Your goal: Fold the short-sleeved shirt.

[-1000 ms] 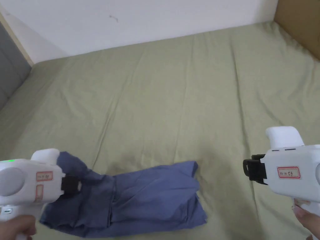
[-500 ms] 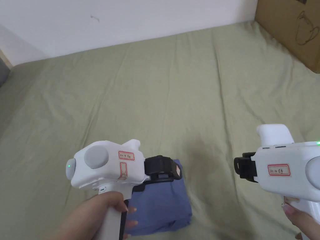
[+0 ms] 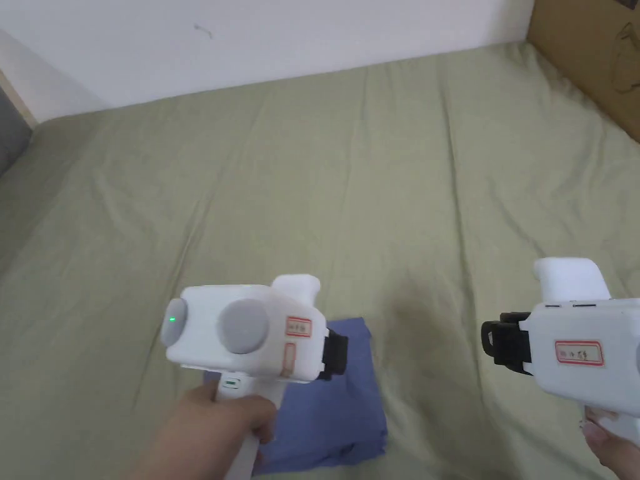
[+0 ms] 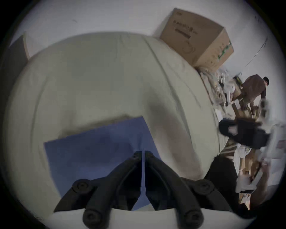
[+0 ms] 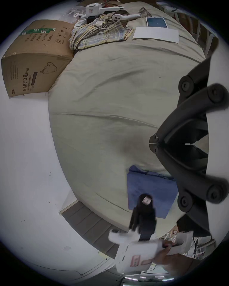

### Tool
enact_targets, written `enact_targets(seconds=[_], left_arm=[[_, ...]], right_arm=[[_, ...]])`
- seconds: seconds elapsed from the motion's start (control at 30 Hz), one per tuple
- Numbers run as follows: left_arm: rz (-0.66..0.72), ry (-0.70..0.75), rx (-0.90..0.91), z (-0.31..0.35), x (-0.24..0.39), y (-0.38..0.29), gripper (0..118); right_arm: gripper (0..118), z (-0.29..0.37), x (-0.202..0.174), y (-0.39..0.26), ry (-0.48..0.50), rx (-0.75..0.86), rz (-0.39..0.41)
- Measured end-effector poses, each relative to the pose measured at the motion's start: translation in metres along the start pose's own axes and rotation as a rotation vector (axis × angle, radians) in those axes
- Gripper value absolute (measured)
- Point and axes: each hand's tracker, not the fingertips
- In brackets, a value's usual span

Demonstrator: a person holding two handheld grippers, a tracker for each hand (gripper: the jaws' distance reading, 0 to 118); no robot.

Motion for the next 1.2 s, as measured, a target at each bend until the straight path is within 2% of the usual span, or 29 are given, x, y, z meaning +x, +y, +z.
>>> enact_targets(seconds=[0.17, 0.3, 0.37, 0.43, 0.53, 0.63, 0.7, 0.8, 0.87, 0.9, 0.97, 1.0, 1.07, 1.13, 1.17, 1.2], left_arm=[[-0.123, 0.156, -0.057, -0.048, 0.021, -0.006, 0], [-0.101, 0.147, -0.045, -0.053, 0.032, -0.001, 0], [-0.126, 0.056, -0.044, -0.046, 0.038, -0.001, 0], [-0.086, -0.025, -0.028, -0.029, 0.039, -0.001, 0], [-0.016, -0.094, 0.140, 0.023, 0.024, -0.010, 0], [-0.041, 0.028, 0.286, 0.077, -0.003, -0.027, 0], [0.031, 0.116, 0.350, 0.105, -0.031, -0.044, 0], [0.216, 0.107, 0.386, 0.133, -0.076, -0.075, 0], [0.285, 0.161, 0.414, 0.141, -0.097, -0.095, 0], [0.306, 0.191, 0.419, 0.143, -0.106, -0.105, 0], [0.353, 0.221, 0.414, 0.143, -0.118, -0.119, 0], [0.374, 0.204, 0.413, 0.142, -0.126, -0.126, 0], [0.413, 0.162, 0.414, 0.139, -0.137, -0.135, 0], [0.433, 0.169, 0.410, 0.133, -0.144, -0.139, 0], [0.434, 0.172, 0.408, 0.129, -0.149, -0.139, 0], [0.434, 0.174, 0.398, 0.125, -0.154, -0.138, 0]], right_arm=[[0, -0.001, 0.008, 0.000, -0.013, -0.004, -0.016], [0, -0.002, 0.009, 0.000, -0.015, -0.002, -0.022], [0, -0.002, 0.008, -0.001, -0.007, -0.001, -0.027], [0, 0.001, 0.005, -0.002, -0.002, -0.001, -0.026], [0, 0.014, 0.002, 0.001, -0.015, -0.006, 0.000], [0, 0.032, -0.003, 0.008, -0.041, 0.011, 0.038], [0, 0.036, -0.010, 0.013, -0.018, 0.013, 0.045], [0, 0.021, -0.036, 0.018, 0.179, -0.048, 0.082], [0, 0.002, -0.068, 0.020, 0.209, -0.098, 0.136], [0, -0.011, -0.086, 0.019, 0.213, -0.133, 0.181], [0, -0.041, -0.117, 0.019, 0.136, -0.231, 0.256], [0, -0.057, -0.130, 0.018, 0.134, -0.252, 0.286], [0, -0.085, -0.136, 0.017, 0.165, -0.277, 0.253], [0, -0.111, -0.127, 0.016, 0.149, -0.350, 0.149], [0, -0.120, -0.123, 0.015, 0.125, -0.370, 0.145], [1, -0.127, -0.120, 0.012, 0.055, -0.384, 0.179]])
